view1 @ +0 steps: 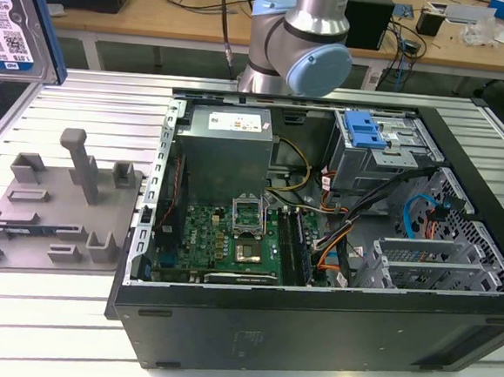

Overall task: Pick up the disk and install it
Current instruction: 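Pick up the disk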

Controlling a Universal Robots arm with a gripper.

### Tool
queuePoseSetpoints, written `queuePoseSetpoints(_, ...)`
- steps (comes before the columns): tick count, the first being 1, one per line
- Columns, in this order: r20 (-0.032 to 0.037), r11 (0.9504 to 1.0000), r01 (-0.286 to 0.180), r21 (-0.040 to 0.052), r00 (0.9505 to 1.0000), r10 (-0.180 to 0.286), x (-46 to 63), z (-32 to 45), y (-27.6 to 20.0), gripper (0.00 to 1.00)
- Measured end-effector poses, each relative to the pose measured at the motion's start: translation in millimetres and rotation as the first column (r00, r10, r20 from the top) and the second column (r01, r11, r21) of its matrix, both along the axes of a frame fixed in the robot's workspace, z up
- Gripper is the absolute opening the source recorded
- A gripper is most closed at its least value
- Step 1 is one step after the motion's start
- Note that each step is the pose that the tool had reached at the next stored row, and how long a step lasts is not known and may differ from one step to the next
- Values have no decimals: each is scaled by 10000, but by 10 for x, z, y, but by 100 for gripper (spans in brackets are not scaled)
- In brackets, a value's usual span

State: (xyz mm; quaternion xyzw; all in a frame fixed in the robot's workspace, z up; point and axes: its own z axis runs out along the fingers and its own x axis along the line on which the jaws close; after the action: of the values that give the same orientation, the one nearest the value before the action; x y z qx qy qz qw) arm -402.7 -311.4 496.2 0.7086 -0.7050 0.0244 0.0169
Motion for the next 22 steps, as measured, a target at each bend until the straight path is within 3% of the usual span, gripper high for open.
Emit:
queuePoseSetpoints(3,0,10000,-20,0,10000,20,67,13,-42,37)
queuePoseSetpoints(12,1,10000,-56,1,10000,56,406,44,-278,37)
queuePoseSetpoints(22,0,10000,-56,0,10000,56,765,51,-465,37)
